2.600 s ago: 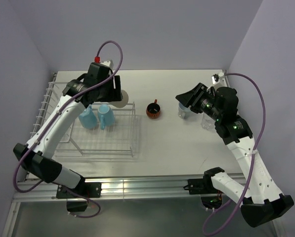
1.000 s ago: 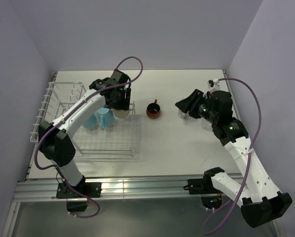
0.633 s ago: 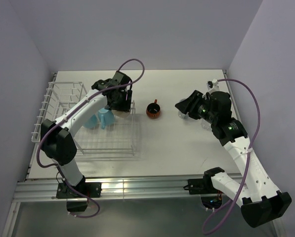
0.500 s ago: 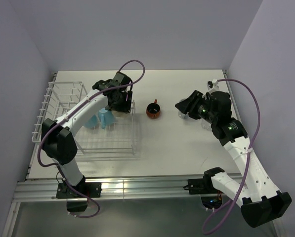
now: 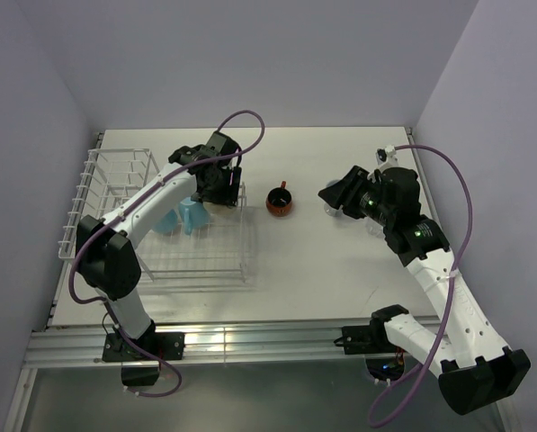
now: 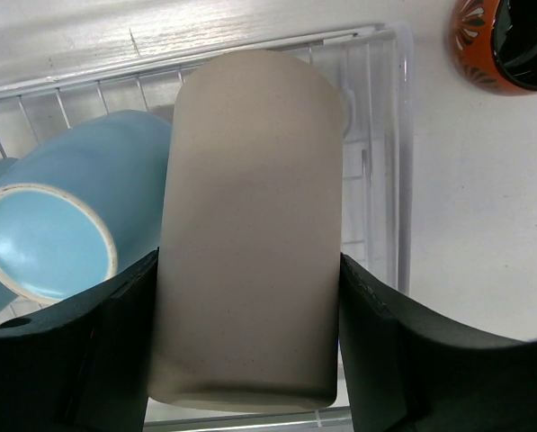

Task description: Load the cups into the dish rack

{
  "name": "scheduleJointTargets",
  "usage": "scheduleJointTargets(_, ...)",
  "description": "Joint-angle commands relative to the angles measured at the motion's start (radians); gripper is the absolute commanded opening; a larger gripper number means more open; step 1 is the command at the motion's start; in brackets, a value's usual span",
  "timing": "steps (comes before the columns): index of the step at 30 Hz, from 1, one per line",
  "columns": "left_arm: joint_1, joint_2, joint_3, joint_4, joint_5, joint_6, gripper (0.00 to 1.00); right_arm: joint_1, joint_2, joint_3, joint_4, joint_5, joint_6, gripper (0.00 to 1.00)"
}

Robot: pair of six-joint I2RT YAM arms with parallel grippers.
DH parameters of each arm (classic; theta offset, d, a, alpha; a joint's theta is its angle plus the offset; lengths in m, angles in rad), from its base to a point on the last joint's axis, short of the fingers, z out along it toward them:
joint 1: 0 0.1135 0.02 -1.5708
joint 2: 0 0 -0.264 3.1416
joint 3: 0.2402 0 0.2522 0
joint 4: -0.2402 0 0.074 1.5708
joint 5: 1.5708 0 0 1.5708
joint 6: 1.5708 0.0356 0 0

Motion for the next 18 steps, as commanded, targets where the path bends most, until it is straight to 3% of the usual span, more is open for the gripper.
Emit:
scheduleJointTargets(1,-0.001,-0.011,0.016,-0.005,0.010,0.031,0.12,-0.004,0.000,0.000,0.040,0.007,-0.015,0.53)
scheduleJointTargets(18,-0.001,0.039,0.036,-0.027,0.042,0.049,0.17,-0.004,0.013,0.013,0.031,0.010,-0.016,0.53)
